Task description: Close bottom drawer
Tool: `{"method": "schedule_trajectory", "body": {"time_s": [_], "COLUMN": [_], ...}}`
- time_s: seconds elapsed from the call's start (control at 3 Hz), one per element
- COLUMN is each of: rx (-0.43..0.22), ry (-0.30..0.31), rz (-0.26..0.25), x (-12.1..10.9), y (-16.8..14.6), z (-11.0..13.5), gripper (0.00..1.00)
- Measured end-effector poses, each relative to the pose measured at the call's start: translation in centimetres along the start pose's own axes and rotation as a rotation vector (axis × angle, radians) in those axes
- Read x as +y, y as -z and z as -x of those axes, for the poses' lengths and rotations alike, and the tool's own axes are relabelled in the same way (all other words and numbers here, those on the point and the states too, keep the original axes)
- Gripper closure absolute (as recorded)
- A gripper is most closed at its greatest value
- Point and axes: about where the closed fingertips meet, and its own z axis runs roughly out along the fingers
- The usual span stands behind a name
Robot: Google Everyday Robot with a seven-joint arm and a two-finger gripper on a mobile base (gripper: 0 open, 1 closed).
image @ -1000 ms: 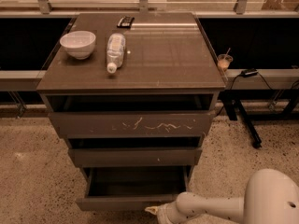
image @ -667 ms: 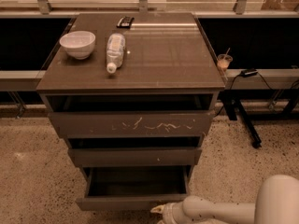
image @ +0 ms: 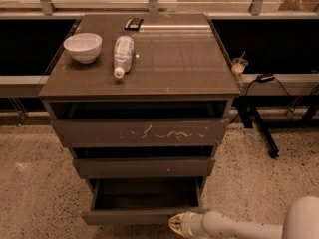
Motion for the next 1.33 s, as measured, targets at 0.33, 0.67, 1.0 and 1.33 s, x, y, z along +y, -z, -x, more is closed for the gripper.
{"method": "schedule_trajectory", "body": {"time_s": [0.33, 0.67, 1.0, 1.33], "rx": [0.048, 0.043, 0.019, -0.015], "ry": [-0.058, -0.06, -0.075, -0.085], "rz": [-0.081, -0.065, -0.025, 0.017], "x": [-2.1, -1.6, -2.3, -5.2], "y": [0.1, 0.7, 0.2, 0.0], "z": [-1.9, -1.5, -1.3, -1.6], "gripper": [0.0, 0.0, 0.18, 0.42]}}
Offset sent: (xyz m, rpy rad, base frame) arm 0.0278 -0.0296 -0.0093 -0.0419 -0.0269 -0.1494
